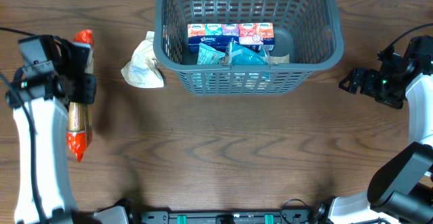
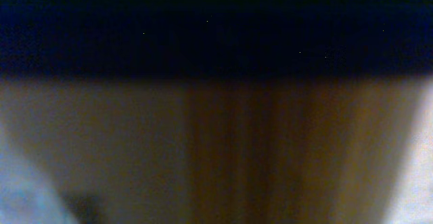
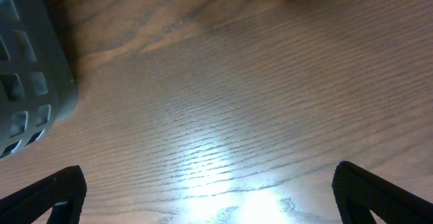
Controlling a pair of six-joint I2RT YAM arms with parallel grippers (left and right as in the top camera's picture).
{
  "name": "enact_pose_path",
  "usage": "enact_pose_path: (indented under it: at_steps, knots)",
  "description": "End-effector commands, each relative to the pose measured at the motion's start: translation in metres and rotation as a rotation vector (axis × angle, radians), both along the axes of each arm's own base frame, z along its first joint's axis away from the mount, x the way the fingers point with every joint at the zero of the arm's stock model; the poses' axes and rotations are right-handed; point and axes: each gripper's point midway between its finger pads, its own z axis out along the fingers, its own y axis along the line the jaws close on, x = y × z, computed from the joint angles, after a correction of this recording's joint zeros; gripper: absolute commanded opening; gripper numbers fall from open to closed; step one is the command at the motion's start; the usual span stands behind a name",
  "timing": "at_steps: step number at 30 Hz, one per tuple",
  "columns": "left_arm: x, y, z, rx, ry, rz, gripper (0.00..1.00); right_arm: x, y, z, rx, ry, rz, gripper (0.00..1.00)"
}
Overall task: Pack container
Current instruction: 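Lift the long package with the left gripper and carry it over the basket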
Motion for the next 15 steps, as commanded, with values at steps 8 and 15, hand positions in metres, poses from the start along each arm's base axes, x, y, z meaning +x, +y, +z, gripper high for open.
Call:
enact_pose_path:
  at_steps: [8,15]
  knots:
    - [0.038,-0.08,0.165,-0.034,-0.432,-0.161,0.06,0.003,0.007,0.002,0.016,-0.014,0.027,0.99]
    - [0.082,-0.132,0.224,-0.028,-0.547,-0.292,0.06,0.003,0.007,0.003,0.015,-0.016,0.027,0.99]
